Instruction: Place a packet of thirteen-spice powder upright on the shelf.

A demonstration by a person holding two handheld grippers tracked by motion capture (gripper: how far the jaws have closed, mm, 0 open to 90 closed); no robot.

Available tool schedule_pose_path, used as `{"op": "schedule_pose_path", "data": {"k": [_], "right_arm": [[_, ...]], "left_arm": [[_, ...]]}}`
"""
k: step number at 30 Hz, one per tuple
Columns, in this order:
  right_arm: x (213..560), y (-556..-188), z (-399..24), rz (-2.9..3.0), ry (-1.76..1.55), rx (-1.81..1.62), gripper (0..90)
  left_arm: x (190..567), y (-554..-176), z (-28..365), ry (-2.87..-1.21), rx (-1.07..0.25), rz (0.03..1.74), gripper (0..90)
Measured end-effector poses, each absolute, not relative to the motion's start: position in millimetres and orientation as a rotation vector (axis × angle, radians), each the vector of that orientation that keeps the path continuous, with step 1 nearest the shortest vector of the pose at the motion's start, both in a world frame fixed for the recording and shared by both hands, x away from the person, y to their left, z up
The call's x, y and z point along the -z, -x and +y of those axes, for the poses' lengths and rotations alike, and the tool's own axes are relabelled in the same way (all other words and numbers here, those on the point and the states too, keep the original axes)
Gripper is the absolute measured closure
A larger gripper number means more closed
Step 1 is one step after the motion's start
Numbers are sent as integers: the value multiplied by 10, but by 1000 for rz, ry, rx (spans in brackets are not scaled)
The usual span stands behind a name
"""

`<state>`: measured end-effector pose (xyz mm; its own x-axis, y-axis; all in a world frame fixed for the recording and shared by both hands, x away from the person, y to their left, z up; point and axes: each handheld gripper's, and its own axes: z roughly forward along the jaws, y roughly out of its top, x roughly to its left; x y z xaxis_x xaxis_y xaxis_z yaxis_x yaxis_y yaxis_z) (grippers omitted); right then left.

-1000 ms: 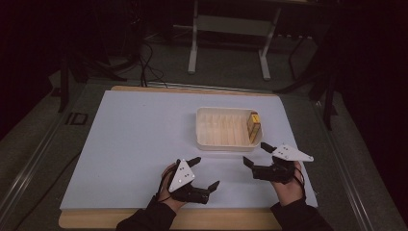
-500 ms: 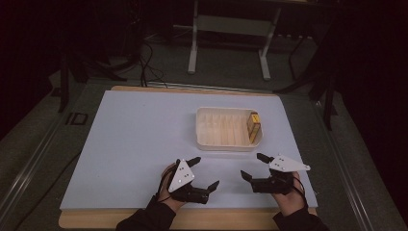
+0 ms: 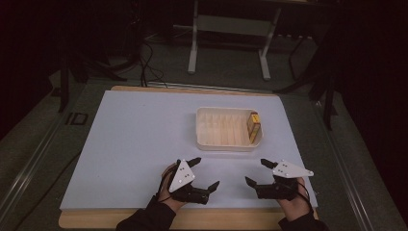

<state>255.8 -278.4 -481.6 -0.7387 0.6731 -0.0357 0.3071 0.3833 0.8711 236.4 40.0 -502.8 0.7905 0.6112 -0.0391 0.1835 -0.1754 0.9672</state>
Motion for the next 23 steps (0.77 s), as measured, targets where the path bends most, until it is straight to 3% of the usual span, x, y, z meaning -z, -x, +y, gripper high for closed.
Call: {"op": "schedule_pose_path", "data": {"k": [23], "right_arm": [[4968, -2613, -2931, 2309, -890, -1228, 140]], "left_arm": [[5054, -2358, 374, -1739, -421, 613, 74]]}}
